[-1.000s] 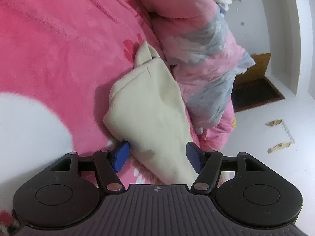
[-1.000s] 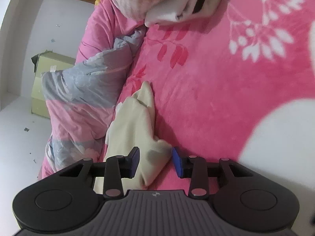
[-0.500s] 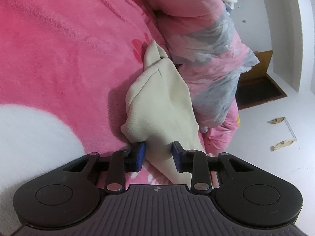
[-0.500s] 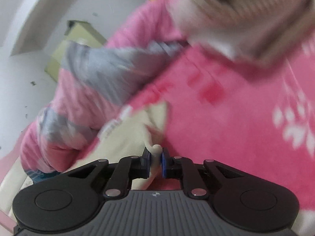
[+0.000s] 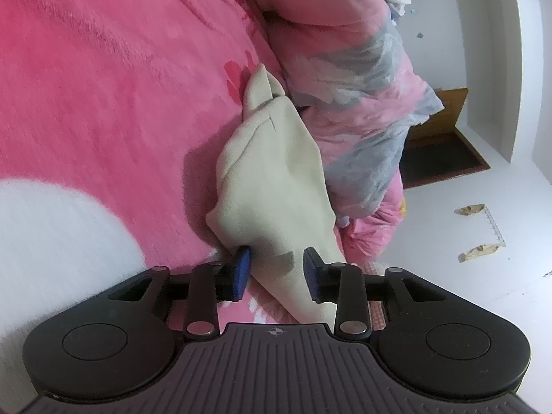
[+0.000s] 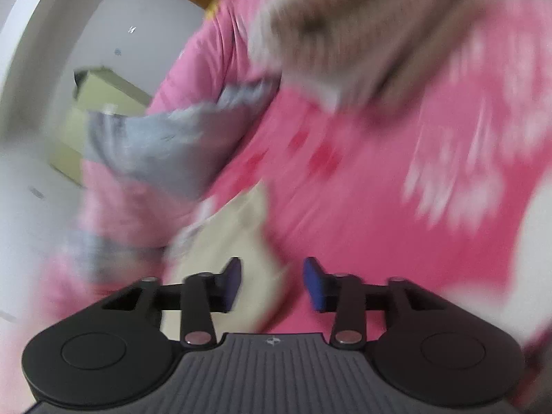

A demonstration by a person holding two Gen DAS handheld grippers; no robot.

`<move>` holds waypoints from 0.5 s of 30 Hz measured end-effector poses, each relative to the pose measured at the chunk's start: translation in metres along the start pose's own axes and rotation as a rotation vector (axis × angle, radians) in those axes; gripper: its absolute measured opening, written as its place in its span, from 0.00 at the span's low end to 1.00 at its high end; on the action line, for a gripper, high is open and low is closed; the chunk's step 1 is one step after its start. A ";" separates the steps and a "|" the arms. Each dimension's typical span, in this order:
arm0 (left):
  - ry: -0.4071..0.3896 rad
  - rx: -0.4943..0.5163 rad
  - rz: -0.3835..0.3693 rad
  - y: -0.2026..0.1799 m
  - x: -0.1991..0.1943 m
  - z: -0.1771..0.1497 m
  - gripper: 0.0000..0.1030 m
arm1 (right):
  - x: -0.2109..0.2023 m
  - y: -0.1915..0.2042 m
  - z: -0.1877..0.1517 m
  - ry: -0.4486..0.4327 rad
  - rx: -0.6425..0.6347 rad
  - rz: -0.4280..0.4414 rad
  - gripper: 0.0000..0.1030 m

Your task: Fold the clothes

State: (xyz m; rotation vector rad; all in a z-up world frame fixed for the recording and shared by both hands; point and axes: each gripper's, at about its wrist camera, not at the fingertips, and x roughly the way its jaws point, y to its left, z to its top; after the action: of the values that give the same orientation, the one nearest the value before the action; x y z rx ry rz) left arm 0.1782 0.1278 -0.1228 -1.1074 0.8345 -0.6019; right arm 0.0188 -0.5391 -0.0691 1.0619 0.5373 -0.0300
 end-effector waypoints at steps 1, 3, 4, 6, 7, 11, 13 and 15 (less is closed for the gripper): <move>0.003 -0.001 -0.004 -0.001 0.000 0.000 0.38 | 0.006 0.000 -0.008 0.062 0.053 0.046 0.44; 0.006 0.001 -0.007 -0.003 0.001 -0.001 0.45 | 0.023 0.006 -0.024 0.160 0.093 0.056 0.57; 0.007 0.003 -0.006 -0.005 0.002 -0.001 0.46 | 0.034 0.010 -0.032 0.207 0.108 0.047 0.58; 0.006 0.010 -0.002 -0.008 0.004 -0.002 0.53 | 0.057 0.015 -0.041 0.254 0.111 0.025 0.59; 0.004 0.010 0.001 -0.010 0.006 -0.002 0.54 | 0.069 0.017 -0.044 0.264 0.108 0.015 0.59; -0.013 -0.008 0.018 -0.013 0.014 0.000 0.55 | 0.096 0.020 -0.038 0.186 0.180 0.047 0.59; -0.027 -0.017 0.024 -0.015 0.018 0.001 0.54 | 0.106 0.020 -0.035 0.142 0.215 0.050 0.59; -0.044 -0.023 0.038 -0.016 0.021 0.001 0.50 | 0.114 0.021 -0.034 0.097 0.236 0.054 0.58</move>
State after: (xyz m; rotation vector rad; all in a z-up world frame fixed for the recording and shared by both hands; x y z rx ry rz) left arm 0.1912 0.1065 -0.1133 -1.1200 0.8245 -0.5358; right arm 0.1101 -0.4734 -0.1137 1.3127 0.6031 0.0059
